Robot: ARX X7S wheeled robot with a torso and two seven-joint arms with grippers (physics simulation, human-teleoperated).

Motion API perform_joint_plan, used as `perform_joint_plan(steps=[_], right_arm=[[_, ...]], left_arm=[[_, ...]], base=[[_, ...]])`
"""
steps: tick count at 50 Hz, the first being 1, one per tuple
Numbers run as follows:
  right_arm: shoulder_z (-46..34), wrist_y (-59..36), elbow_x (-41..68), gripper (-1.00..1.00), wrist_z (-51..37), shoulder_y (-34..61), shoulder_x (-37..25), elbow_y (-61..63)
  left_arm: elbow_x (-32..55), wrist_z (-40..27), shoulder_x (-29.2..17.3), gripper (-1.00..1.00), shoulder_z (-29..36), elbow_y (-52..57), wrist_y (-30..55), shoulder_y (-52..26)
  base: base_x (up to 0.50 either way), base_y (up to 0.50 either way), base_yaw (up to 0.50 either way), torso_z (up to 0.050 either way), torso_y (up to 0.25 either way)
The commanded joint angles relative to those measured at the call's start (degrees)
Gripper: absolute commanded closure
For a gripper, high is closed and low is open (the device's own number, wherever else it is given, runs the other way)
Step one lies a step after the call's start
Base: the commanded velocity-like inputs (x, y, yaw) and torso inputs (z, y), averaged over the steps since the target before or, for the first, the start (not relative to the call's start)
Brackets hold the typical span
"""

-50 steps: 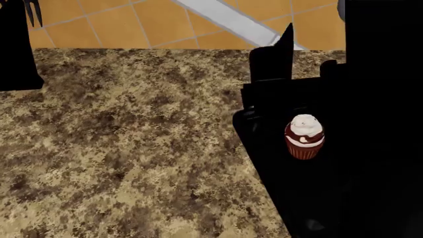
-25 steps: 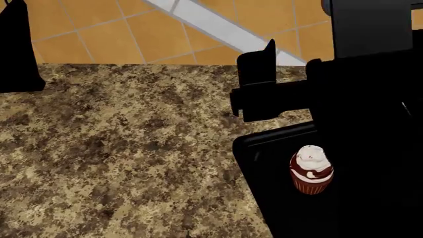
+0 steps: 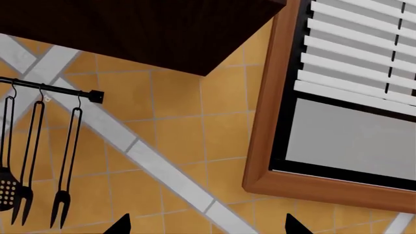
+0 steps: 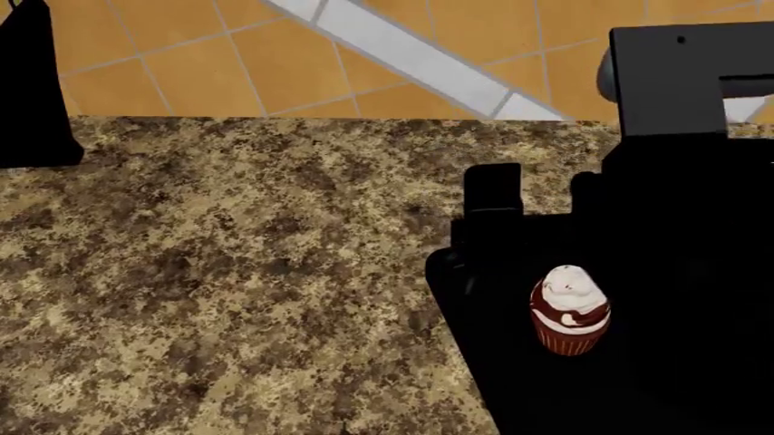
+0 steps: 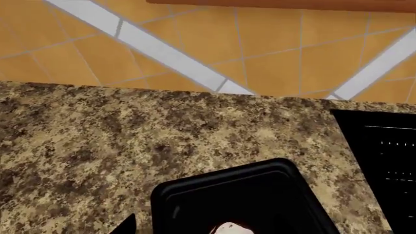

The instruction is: Move the fresh-baked cupcake off the tray onto the counter, and place the bowl used for mixing into the sink.

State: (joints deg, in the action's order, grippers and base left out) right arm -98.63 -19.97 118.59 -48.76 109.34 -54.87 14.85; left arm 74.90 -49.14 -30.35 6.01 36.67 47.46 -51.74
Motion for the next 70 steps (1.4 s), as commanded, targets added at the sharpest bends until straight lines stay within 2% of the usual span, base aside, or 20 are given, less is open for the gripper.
perform_joint_plan(steps=[1, 70], right_arm=[[-1.03, -1.48, 1.92, -1.0, 2.16, -1.83, 0.72, -3.38], [-4.42, -0.96, -0.07, -1.0, 10.71, -12.99, 6.2, -17.3]], left_arm=[[0.08, -0.09, -0.11, -1.0, 0.08, -0.13, -0.19, -0.03], [0.47, -0.25, -0.89, -1.0, 1.12, 0.08, -0.89, -0.19]], base=[[0.0, 0.0, 0.0, 0.0, 0.0], [0.0, 0.0, 0.0, 0.0, 0.0]])
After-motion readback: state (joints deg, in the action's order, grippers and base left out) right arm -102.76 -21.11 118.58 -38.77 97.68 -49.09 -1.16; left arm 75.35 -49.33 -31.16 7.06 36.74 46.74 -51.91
